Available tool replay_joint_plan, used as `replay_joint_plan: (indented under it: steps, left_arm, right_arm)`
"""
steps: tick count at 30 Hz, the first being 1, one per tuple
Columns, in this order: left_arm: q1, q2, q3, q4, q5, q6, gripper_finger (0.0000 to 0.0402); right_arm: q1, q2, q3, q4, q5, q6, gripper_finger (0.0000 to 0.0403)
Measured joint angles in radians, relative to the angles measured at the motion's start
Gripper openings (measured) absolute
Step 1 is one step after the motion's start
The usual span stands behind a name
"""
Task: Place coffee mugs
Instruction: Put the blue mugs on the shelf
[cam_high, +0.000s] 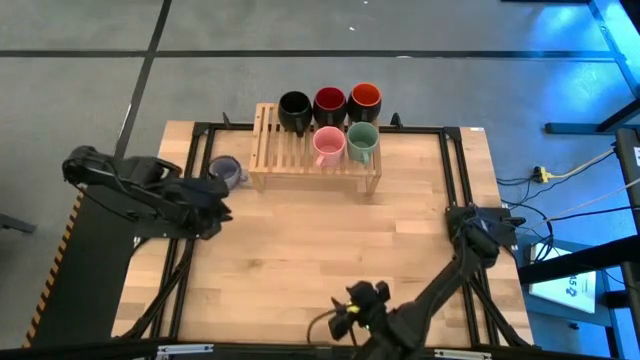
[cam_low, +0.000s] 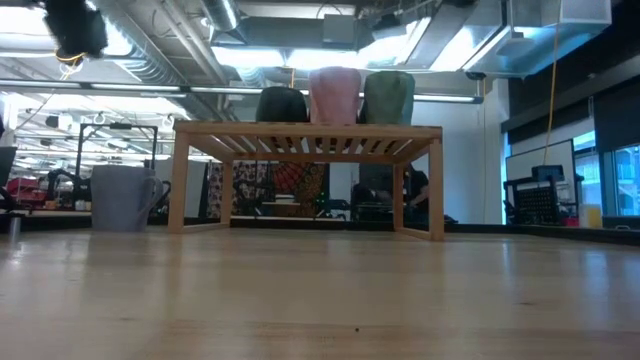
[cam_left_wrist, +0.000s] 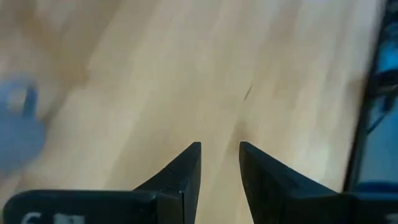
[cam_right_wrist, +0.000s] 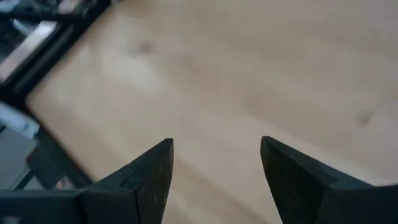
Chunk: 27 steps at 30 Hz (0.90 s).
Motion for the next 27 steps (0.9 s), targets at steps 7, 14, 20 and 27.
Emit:
replay_joint_plan:
  steps: [7, 14, 20, 27]
  left_arm:
    - [0.001, 0.083, 0.000, -0.176, 0.007, -0.112, 0.0104]
    - [0.114, 0.109, 0.000, -0.248, 0.017, -0.098, 0.0126]
    - [0.276, 0.123, 0.000, -0.243, -0.126, 0.079, 0.0144]
    - [0.496, 0.171, -0.048, -0.160, -0.150, 0.345, 0.0142]
  right_arm:
    - [0.035, 0.000, -0.133, 0.156, -0.014, -0.054, 0.0227]
    - [0.033, -0.001, -0.166, 0.183, -0.051, -0.173, 0.0227]
    - [0.033, -0.001, -0.166, 0.170, -0.034, -0.236, 0.0227]
    - [0.018, -0.001, -0.166, 0.158, -0.021, -0.240, 0.0227]
